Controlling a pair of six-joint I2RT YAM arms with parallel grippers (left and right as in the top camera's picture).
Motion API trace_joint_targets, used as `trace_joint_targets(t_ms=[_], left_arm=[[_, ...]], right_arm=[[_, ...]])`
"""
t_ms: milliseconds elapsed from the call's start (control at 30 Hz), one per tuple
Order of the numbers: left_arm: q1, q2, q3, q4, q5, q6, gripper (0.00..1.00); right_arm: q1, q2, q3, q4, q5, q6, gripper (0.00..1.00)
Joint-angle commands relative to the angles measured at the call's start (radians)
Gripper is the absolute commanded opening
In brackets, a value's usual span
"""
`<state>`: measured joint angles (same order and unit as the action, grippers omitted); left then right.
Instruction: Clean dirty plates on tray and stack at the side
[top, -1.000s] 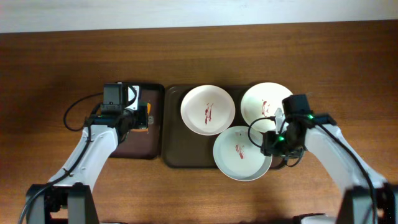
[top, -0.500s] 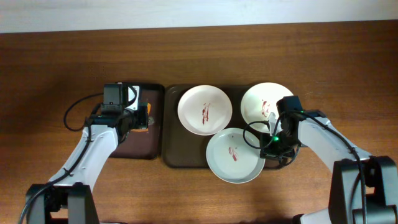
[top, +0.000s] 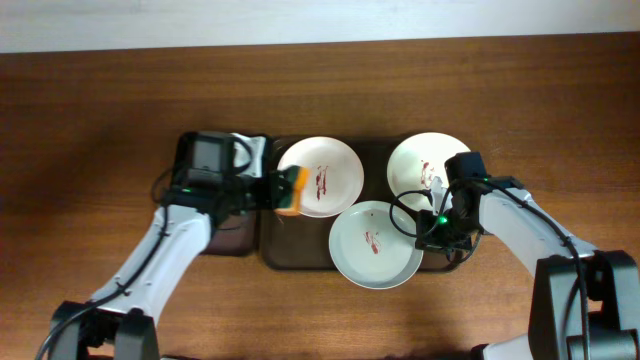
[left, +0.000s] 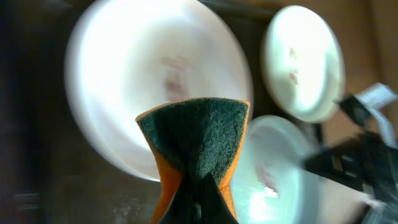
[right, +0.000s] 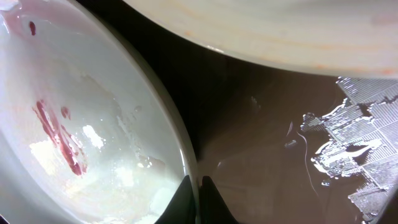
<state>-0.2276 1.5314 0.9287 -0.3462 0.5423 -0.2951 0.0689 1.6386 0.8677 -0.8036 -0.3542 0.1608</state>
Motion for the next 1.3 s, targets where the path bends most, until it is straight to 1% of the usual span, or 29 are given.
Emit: trace_joint_targets(t_ms=[0, 67, 167, 300, 367, 467, 567, 633, 800, 833, 867, 933, 1033, 1100, 1167, 1200, 1267], left_arm=[[-0.170, -0.017, 0.015, 0.092, -0.023, -0.208, 0.00], [-0.232, 0.004, 0.015, 0.158, -0.027, -0.279, 0.00], [-0.308, 0.061, 0.015, 0.227, -0.027, -0.448, 0.00], [-0.374, 0.170, 0.015, 0.238, -0.024, -0.611, 0.00], [-0.400, 0.212, 0.015, 0.293, 0.019, -0.610, 0.00], [-0.428, 0.238, 0.015, 0.335, 0.034, -0.620, 0.00], [-0.452, 0.254, 0.015, 0.335, 0.035, -0.699, 0.00], [-0.464, 0.270, 0.015, 0.340, 0.034, -0.715, 0.00], [-0.483, 0.328, 0.015, 0.377, 0.031, -0.714, 0.00], [-0.483, 0.338, 0.015, 0.384, 0.001, -0.705, 0.00], [-0.483, 0.348, 0.015, 0.383, -0.049, -0.671, 0.00], [-0.483, 0.349, 0.015, 0.375, -0.212, -0.543, 0.00], [-0.483, 0.349, 0.015, 0.385, -0.365, -0.428, 0.00], [-0.476, 0.347, 0.018, 0.382, -0.381, -0.380, 0.00], [-0.467, 0.340, 0.018, 0.375, -0.380, -0.380, 0.00], [-0.465, 0.331, 0.018, 0.364, -0.379, -0.354, 0.00], [-0.466, 0.293, 0.018, 0.301, -0.381, -0.298, 0.00]], right_arm=[[0.003, 0.002, 0.014, 0.006, -0.009, 0.005, 0.04], [0.003, 0.002, 0.014, 0.007, -0.009, 0.005, 0.04], [0.003, 0.002, 0.014, 0.007, -0.009, 0.005, 0.04], [0.003, 0.002, 0.014, 0.008, -0.009, 0.005, 0.04], [0.003, 0.002, 0.014, 0.008, -0.009, 0.005, 0.04], [0.003, 0.002, 0.014, 0.008, -0.009, 0.005, 0.04], [0.003, 0.002, 0.014, 0.008, -0.009, 0.005, 0.04], [0.003, 0.002, 0.014, 0.008, -0.009, 0.005, 0.04], [0.003, 0.002, 0.014, 0.008, -0.009, 0.005, 0.04], [0.003, 0.002, 0.014, 0.008, -0.009, 0.005, 0.04], [0.003, 0.002, 0.014, 0.008, -0.009, 0.005, 0.04], [0.003, 0.002, 0.014, 0.007, -0.009, 0.005, 0.04], [0.003, 0.002, 0.014, 0.007, -0.009, 0.005, 0.04], [0.003, 0.002, 0.014, 0.006, -0.009, 0.005, 0.04], [0.003, 0.002, 0.014, 0.006, -0.009, 0.005, 0.04], [0.003, 0.002, 0.014, 0.006, -0.009, 0.005, 0.04], [0.003, 0.002, 0.014, 0.006, -0.009, 0.005, 0.04]])
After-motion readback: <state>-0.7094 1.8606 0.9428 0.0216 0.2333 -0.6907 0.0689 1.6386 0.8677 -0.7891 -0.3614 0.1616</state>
